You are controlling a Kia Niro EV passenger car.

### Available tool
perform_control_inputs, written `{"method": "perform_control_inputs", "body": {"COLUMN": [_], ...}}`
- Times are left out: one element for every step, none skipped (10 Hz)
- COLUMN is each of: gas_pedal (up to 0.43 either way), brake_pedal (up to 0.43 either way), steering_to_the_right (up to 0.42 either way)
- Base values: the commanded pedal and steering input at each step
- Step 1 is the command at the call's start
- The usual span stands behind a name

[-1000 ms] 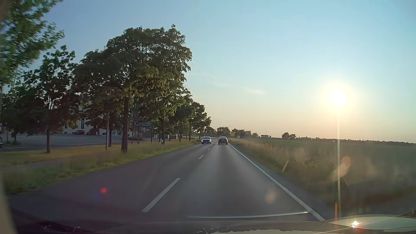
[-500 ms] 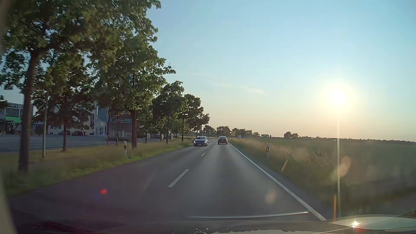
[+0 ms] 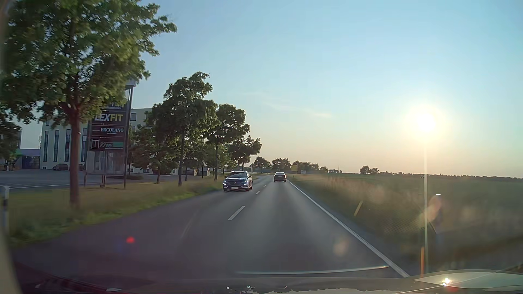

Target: Follow the waypoints while adhering to traffic rules and regulations

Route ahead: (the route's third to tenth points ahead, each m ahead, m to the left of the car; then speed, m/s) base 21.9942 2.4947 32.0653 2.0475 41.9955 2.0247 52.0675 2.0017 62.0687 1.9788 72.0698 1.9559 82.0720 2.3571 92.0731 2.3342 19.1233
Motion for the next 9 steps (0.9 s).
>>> {"method": "perform_control_inputs", "body": {"gas_pedal": [0.169, 0.169, 0.169, 0.169, 0.169, 0.169, 0.169, 0.169, 0.169], "brake_pedal": [0.018, 0.012, 0.012, 0.018, 0.012, 0.012, 0.018, 0.018, 0.012], "steering_to_the_right": [0.001, 0.001, 0.001, 0.001, 0.001, 0.001, 0.001, 0.001, 0.001]}}
